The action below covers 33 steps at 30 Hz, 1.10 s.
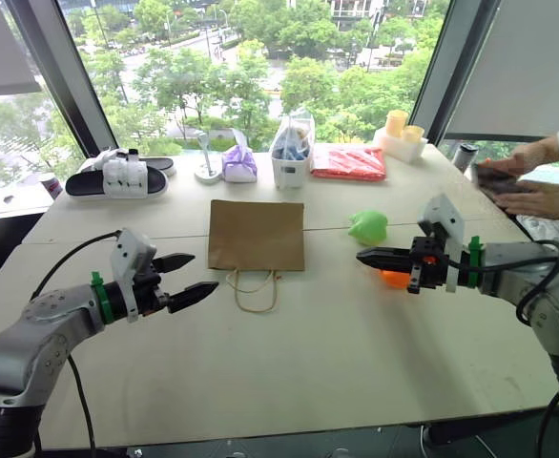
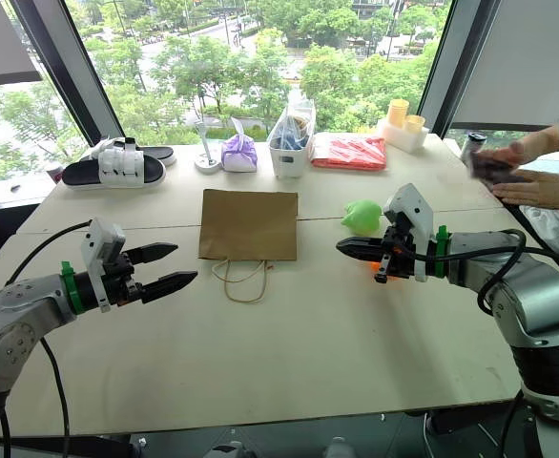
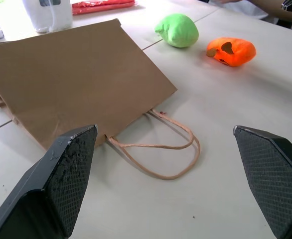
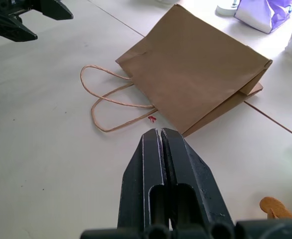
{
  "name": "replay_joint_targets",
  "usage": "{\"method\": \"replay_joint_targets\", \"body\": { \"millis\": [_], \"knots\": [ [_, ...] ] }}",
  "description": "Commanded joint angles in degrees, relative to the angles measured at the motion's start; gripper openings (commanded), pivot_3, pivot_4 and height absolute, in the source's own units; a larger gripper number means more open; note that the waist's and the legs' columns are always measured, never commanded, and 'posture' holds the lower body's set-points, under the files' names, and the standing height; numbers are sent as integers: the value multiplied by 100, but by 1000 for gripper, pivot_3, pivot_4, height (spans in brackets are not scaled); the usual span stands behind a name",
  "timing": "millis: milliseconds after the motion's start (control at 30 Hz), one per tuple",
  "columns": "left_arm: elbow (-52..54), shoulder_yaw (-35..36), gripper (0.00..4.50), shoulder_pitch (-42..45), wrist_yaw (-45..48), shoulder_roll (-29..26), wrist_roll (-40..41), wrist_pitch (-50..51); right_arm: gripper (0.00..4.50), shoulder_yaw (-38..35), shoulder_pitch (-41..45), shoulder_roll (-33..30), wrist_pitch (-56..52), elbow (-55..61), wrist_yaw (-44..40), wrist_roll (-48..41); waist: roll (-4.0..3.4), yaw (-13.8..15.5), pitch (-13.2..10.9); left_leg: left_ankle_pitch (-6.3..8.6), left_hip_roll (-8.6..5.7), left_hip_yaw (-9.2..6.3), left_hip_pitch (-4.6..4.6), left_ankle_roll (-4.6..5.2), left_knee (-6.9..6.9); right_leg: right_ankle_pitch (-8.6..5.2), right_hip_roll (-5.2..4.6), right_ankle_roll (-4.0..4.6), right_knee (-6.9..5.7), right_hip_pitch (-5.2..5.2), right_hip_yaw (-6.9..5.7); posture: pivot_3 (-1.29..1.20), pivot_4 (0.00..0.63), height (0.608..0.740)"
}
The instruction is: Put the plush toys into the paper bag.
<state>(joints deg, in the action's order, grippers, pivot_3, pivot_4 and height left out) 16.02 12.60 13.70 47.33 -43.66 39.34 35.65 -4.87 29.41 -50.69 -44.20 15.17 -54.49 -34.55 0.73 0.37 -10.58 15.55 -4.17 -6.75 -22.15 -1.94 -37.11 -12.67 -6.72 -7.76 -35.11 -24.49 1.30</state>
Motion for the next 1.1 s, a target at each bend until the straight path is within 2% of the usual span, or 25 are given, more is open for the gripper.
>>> {"method": "replay_joint_targets", "body": {
  "millis": [33,367,800,933,1100],
  "knots": [
    [189,187,4482,23,20,-48,36,-67,0,-70,93,-51,13,193,-26,-38,0,0,0,0,0,0,0,0,0,0,0,0,0,0,0,0,150,740],
    [228,241,4482,154,-39,-58,210,68,0,-85,55,-24,-29,226,9,-44,0,0,0,0,0,0,-1,0,0,0,0,0,0,-1,0,0,150,740],
    [238,77,4482,151,141,-107,58,7,0,-76,-118,-3,-31,329,53,-40,0,5,0,0,-1,1,-1,0,-1,0,0,0,0,-1,0,0,150,740],
    [70,-87,4482,241,355,-166,-465,-597,0,-75,-102,151,-107,405,209,-120,1,7,-1,0,-1,0,-1,0,-1,0,0,0,-1,-1,-1,0,150,740],
    [-1095,-1035,4482,734,1455,-616,-1951,-2563,0,-55,-326,511,-181,819,502,-225,0,18,-1,0,-1,2,-1,-1,2,1,1,1,-2,-4,0,0,150,740]
  ]
}}
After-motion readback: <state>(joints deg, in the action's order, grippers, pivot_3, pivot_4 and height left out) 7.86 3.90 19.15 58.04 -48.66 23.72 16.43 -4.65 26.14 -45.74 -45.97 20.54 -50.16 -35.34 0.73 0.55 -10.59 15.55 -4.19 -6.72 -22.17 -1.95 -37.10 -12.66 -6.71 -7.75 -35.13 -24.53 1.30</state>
